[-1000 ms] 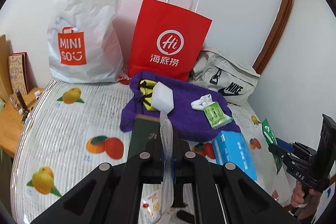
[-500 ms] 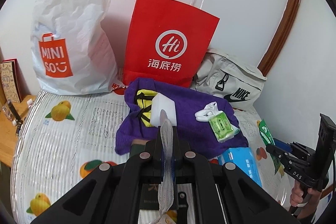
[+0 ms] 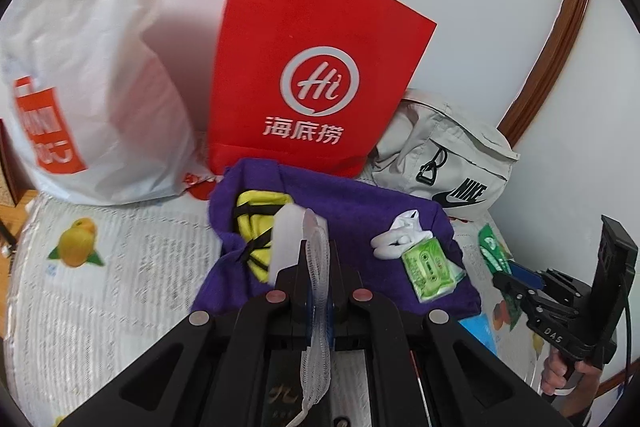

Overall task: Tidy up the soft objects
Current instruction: 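Carry the tissue in the left tool while the right tool carries the sachet toward the towel, then lower the tissue onto the towel and open the left tool while the right tool releases the sachet there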

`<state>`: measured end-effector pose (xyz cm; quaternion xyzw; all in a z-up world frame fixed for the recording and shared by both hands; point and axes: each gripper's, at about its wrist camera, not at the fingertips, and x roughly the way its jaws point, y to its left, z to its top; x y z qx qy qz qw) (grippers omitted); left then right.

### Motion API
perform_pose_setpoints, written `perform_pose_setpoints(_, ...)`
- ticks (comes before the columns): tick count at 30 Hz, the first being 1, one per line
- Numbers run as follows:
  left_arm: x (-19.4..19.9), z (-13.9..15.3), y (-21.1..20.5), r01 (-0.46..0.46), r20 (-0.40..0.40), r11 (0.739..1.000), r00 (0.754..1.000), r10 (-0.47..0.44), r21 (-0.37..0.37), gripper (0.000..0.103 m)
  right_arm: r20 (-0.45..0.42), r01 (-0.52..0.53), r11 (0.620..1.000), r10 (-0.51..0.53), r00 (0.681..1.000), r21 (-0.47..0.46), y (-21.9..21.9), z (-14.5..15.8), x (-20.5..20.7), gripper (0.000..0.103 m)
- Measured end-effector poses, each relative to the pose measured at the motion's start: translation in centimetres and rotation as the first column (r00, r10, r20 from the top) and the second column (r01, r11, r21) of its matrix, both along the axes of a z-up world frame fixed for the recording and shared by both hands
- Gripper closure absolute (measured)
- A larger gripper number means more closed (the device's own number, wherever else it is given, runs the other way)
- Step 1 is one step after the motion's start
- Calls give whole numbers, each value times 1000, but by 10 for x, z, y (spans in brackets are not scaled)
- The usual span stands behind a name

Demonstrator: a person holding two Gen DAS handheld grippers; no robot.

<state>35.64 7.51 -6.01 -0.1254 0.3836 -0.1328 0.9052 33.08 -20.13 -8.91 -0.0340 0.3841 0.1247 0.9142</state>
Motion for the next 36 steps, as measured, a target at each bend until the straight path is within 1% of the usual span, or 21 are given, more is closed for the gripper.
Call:
perform_pose_setpoints(5, 23, -5, -17, 38, -13, 999, 999, -38, -9, 98, -12, 26, 999, -26, 1000, -29, 0, -8, 28, 75)
perform_pose_setpoints(9, 39, -12, -30, 66, -33, 998, 997, -67, -23, 98, -27, 19, 999, -20, 999, -36, 2, -14, 45, 75)
perform_pose_setpoints(12, 50, -19, -41, 84, -52, 996, 995, -85, -15, 98, -30, 15, 999, -17, 999, -44, 2, -17, 57, 75)
perform_pose_setpoints(15, 58, -27, -47, 90, -73, 996, 993, -91, -5, 98, -47, 30, 998, -33, 998, -58, 0, -23, 70, 75)
perform_pose_setpoints(19, 67, -39, -53, 91, -101, 996, 991, -91, -14, 98, -77, 38, 997, -43, 996, -73, -3, -37, 83, 75)
perform_pose_setpoints(21, 70, -44, -56, 98, -113, 995, 989, -99, -13, 98, -94, 34, 997, -40, 995, -69, -4, -43, 87, 74)
perform_pose_setpoints(24, 74, -52, -61, 104, -140, 995, 985, -102, 9, 98, -120, 23, 997, -31, 992, -68, -4, -50, 90, 74)
perform_pose_setpoints(26, 75, -56, -60, 98, -157, 995, 983, -94, 18, 98, -124, 25, 998, -33, 992, -66, -4, -52, 90, 74)
perform_pose_setpoints(27, 75, -57, -60, 96, -161, 995, 983, -92, 21, 98, -127, 22, 998, -29, 992, -56, -6, -52, 90, 71)
perform_pose_setpoints(31, 77, -60, -62, 95, -178, 995, 980, -89, 25, 98, -144, 16, 1000, -18, 989, -16, -11, -53, 92, 70)
perform_pose_setpoints(33, 77, -59, -62, 97, -182, 995, 979, -92, 22, 97, -157, 12, 1000, -9, 988, 16, -15, -53, 93, 68)
perform_pose_setpoints(34, 76, -58, -61, 100, -182, 995, 979, -94, 20, 92, -165, 5, 999, 1, 986, 36, -16, -53, 93, 65)
perform_pose_setpoints(35, 76, -57, -61, 101, -180, 995, 979, -96, 18, 81, -170, 1, 999, 8, 985, 51, -17, -52, 92, 63)
perform_pose_setpoints(36, 74, -55, -61, 99, -174, 995, 980, -95, 19, 75, -172, -2, 998, 12, 985, 60, -18, -52, 93, 56)
